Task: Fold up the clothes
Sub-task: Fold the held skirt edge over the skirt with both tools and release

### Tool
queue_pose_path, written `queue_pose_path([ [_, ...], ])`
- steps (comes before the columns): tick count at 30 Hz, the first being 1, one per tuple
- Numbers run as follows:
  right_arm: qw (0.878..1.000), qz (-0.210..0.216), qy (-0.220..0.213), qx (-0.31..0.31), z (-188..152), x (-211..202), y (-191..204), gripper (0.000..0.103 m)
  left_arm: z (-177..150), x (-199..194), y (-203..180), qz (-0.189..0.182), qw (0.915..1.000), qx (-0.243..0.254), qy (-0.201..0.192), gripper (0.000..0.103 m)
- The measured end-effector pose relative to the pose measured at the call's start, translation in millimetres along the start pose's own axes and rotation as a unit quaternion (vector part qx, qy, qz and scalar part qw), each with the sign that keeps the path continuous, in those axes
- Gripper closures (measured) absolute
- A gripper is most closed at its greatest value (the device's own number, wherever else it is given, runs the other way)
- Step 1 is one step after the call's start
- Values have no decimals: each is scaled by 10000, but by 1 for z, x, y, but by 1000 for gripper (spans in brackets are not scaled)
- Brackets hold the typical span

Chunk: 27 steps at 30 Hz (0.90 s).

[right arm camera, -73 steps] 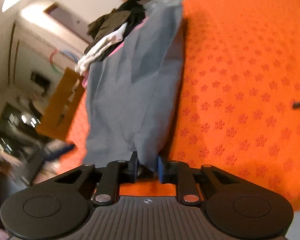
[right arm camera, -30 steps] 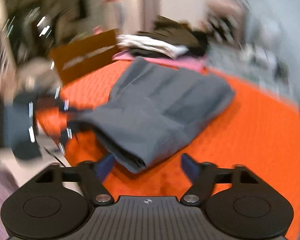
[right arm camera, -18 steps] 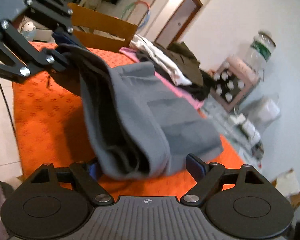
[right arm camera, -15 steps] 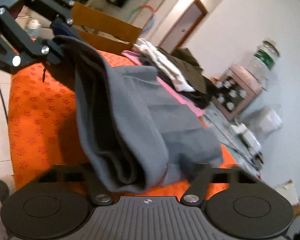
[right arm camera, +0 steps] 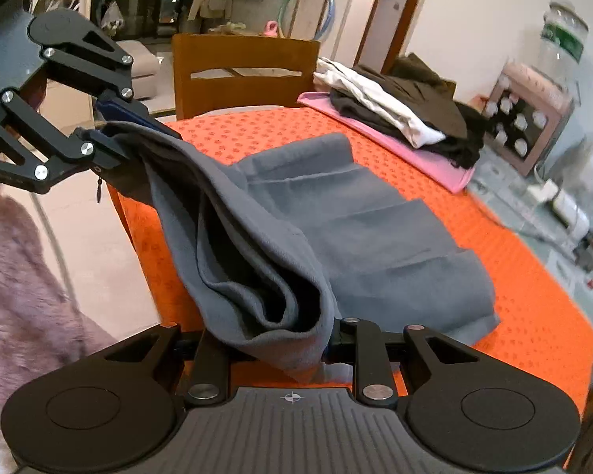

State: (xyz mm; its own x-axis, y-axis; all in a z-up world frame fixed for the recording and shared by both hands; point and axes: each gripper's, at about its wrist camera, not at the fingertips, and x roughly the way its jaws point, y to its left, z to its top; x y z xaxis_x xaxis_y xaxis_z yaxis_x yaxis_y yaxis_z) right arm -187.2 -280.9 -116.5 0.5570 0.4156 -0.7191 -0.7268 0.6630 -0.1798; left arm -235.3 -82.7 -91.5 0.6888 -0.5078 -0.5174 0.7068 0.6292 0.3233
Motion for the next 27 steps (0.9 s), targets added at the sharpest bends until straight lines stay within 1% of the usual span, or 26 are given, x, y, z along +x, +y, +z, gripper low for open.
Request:
queue_pose_path([
  [4, 9979, 100, 10, 639, 24, 2, -31, 77, 22, 13, 44, -179, 9992, -319, -141, 82],
  [7, 9931, 137, -10, 1161, 40, 8, -60, 78, 40, 33, 82, -298, 9972, -632, -261, 82],
  [11, 9844, 223, 46, 1744, 57, 31, -98, 81, 60, 73, 127, -350, 9949, -877, -346, 83],
  [13, 9793, 248, 127, 2007, 62, 48, -116, 81, 65, 98, 145, -351, 9947, -918, -316, 83],
  [15, 9717, 303, 228, 2333, 65, 67, -134, 82, 63, 124, 162, -398, 9933, -1067, -204, 83],
  [18, 9560, 443, 386, 2873, 63, 96, -161, 84, 56, 165, 188, -496, 9887, -1414, -14, 82],
  [19, 9505, 499, 420, 3039, 60, 106, -168, 84, 52, 173, 195, -489, 9866, -1557, 60, 77],
  [21, 9392, 587, 499, 3346, 53, 123, -181, 85, 46, 189, 210, -463, 9815, -1844, 213, 77],
  [24, 9211, 691, 625, 3781, 42, 147, -199, 86, 40, 187, 226, -429, 9784, -2012, 199, 73],
  [25, 9127, 718, 642, 3971, 37, 152, -205, 86, 38, 182, 227, -437, 9783, -2016, 196, 72],
  [26, 9018, 772, 645, 4204, 32, 157, -213, 86, 37, 177, 228, -445, 9783, -2016, 197, 71],
  [27, 8925, 819, 637, 4390, 28, 161, -219, 86, 34, 173, 226, -513, 9773, -2042, 220, 71],
])
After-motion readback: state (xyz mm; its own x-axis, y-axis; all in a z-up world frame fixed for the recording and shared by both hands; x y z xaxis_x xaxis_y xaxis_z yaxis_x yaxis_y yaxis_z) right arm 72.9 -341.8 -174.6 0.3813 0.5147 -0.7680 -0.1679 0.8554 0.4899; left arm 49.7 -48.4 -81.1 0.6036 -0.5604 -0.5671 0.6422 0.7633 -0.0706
